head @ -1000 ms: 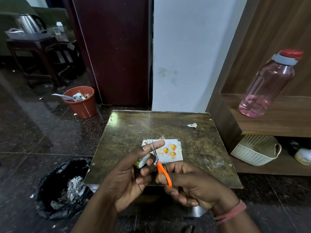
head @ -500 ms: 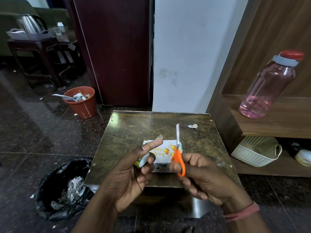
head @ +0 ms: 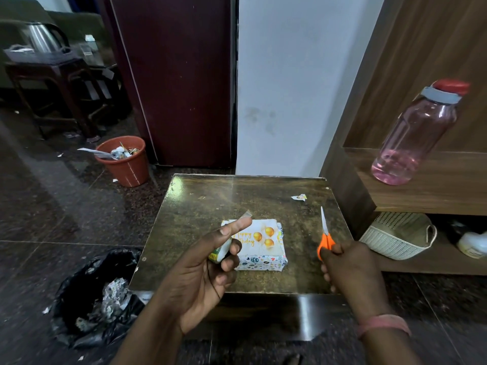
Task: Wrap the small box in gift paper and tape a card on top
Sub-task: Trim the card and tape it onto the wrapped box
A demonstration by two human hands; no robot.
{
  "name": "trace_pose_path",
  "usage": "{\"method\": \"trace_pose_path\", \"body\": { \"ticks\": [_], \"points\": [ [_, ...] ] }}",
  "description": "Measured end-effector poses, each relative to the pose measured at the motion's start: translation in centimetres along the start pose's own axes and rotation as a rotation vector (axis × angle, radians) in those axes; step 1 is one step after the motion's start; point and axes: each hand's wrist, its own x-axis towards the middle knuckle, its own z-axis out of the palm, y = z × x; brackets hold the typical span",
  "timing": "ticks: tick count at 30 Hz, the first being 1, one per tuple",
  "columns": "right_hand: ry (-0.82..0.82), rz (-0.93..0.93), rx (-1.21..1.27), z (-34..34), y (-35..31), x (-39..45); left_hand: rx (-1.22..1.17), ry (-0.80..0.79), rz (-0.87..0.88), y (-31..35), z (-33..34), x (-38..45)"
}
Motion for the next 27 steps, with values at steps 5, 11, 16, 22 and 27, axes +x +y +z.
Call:
{"method": "trace_pose_path", "body": {
  "ticks": [5,11,16,22,27],
  "points": [
    [0.05,-0.005,-0.05,1.3,1.5,0.7,0.025,0.002,-0.003,-0.1,0.1,-0.1],
    [0.064,0.011,-0.144,2.8,3.4,2.7,0.038,0.008,-0.002,-0.2,0.2,0.0],
    [0.039,0.038,-0.24,1.8,-1.3,-0.8,0.047,0.012,-0.007,-0.3,0.2,0.0],
    [-0.038,0.088,-0.158,1.0,-2.6,-1.7,0.064,0.01,-0.006,-0.3,0.2,-0.1],
    [0.003,0.044,-0.196,1.9,-1.5,-1.0,0.063,0.007,-0.004,-0.3,0.3,0.0]
  ]
}}
